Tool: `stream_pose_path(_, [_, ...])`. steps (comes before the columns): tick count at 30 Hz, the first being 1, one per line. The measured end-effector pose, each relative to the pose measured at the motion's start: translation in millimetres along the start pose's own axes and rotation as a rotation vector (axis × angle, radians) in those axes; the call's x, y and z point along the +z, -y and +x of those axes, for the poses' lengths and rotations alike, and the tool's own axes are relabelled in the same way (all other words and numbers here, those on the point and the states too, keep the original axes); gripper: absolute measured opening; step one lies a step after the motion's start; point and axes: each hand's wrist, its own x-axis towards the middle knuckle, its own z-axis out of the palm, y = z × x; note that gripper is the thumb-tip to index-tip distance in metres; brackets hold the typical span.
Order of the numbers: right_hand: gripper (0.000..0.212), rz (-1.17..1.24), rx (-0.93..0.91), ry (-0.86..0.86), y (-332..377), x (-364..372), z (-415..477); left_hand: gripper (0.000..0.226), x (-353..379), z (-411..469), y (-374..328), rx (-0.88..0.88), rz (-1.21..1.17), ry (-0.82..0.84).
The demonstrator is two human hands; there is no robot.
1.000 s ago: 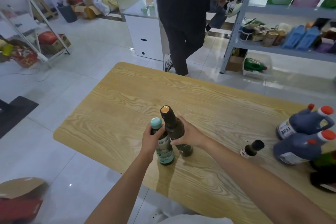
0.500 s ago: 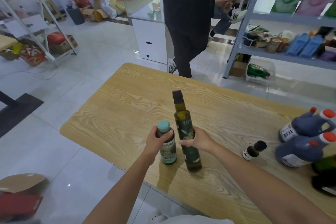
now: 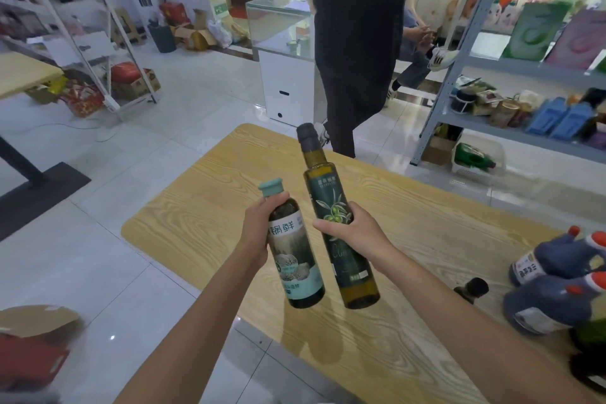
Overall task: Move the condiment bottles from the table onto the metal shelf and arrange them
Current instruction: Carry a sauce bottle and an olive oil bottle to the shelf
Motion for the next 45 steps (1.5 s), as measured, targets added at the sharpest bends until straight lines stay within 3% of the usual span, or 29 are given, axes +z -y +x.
stream_pose_path(7, [0.055, 0.146, 0.020, 0.113, 62.6, 50.9, -9.2, 0.017, -45.9, -29.5, -52.1, 0.015, -0.162, -0.033])
stream_pose_path(11, [0.061, 0.178, 0.037, 0.236, 95.8, 84.3, -10.2, 0.017, -88.8, -48.5, -81.0, 0.057, -0.204, -0.120])
stream_pose_path(16, [0.056, 0.127, -0.071, 0.431, 133.2, 139.7, -16.1, 0.017, -143.5, -92.6, -115.6, 0.140, -0.249, -0.283])
stream_pose_path(24, [0.056, 0.019, -0.312, 0.860, 181.7, 241.2, -59.3, 0.014, -206.7, -219.7, -130.0, 0.375, -0.280, -0.848])
stream_pose_path(29, [0.037, 0.054, -0.527, 1.128, 203.6, 300.8, -146.5, 0.017, -220.5, -337.1, -131.6, 0.561, -0.242, -1.269])
stream_pose_path(35, [0.032, 0.182, -0.766, 1.438, 224.7, 330.4, -287.6, 0.011, -179.1, -480.7, -140.5, 0.794, -0.089, -1.622])
stream_pose_path(39, [0.054, 0.337, -0.878, 1.615, 232.3, 326.7, -386.0, 0.013, -129.0, -563.5, -147.1, 0.880, 0.089, -1.818])
stream_pose_path(45, [0.039, 0.618, -0.995, 1.860, 219.4, 307.6, -501.5, 0.011, -62.4, -646.9, -147.4, 0.953, 0.418, -2.060])
